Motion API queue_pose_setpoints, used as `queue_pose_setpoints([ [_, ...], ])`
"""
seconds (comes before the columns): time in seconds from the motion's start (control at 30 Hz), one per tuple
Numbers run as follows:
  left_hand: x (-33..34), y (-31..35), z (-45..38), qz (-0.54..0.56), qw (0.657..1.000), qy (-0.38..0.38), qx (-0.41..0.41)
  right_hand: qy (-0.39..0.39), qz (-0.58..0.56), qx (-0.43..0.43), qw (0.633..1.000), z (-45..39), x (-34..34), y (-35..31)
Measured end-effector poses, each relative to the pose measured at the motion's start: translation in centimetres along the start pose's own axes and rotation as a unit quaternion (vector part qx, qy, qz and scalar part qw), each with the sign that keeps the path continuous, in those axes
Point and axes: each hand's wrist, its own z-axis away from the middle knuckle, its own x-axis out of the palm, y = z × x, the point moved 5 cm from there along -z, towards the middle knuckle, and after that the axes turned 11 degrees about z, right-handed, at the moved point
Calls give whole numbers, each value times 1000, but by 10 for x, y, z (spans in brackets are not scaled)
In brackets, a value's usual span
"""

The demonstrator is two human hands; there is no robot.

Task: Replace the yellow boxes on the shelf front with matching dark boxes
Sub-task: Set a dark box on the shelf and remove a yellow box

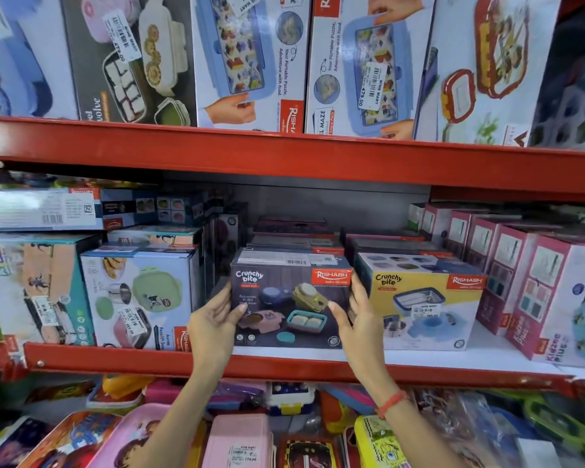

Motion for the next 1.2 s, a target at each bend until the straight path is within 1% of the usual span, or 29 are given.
queue_pose_setpoints([
  [0.1,1,0,2,-23,1000,4,12,9,42,-11,999,-1,0,-1],
  [0.2,2,0,10,-82,996,3,38,-4,90,-24,996,0,-3,-2],
  [0.23,3,2,15,-121,991,10,62,-14,93,-27,995,1,-5,-2],
  [0.3,8,11,29,-187,972,48,133,-22,82,-36,996,4,-12,-3],
  [0.37,23,26,46,-188,955,78,216,-8,59,-60,996,9,-29,-7],
  [0.43,47,38,60,-175,941,66,280,24,35,-87,995,11,-53,-8],
  [0.47,60,38,64,-163,944,46,285,43,26,-94,994,11,-67,-6],
  [0.53,89,34,71,-132,961,-3,244,95,20,-100,990,9,-95,4],
  [0.6,120,27,80,-148,968,-49,197,152,24,-89,984,4,-125,20],
  [0.67,148,15,89,-186,967,-88,150,193,26,-53,979,-1,-150,43],
  [0.73,169,-1,94,-218,965,-121,85,206,21,2,978,-7,-168,70],
  [0.8,183,-11,100,-239,961,-137,34,175,23,79,981,-16,-180,98],
  [0.83,187,-14,102,-237,963,-132,2,142,28,121,982,-20,-183,108],
  [0.9,190,-21,101,-212,968,-115,-74,57,-8,203,978,-28,-182,129],
  [0.97,192,-26,97,-166,970,-107,-140,-26,-64,280,957,-30,-175,139],
  [1.03,190,-32,91,-103,976,-87,-170,-58,-106,298,947,-33,-172,147],
  [1.1,186,-27,90,-37,982,-63,-176,-54,-156,294,942,-37,-180,140],
  [1.17,189,-14,90,31,984,-61,-165,-35,-217,275,936,-45,-190,137],
  [1.2,189,-10,88,45,985,-60,-155,-27,-242,264,933,-51,-196,136],
])
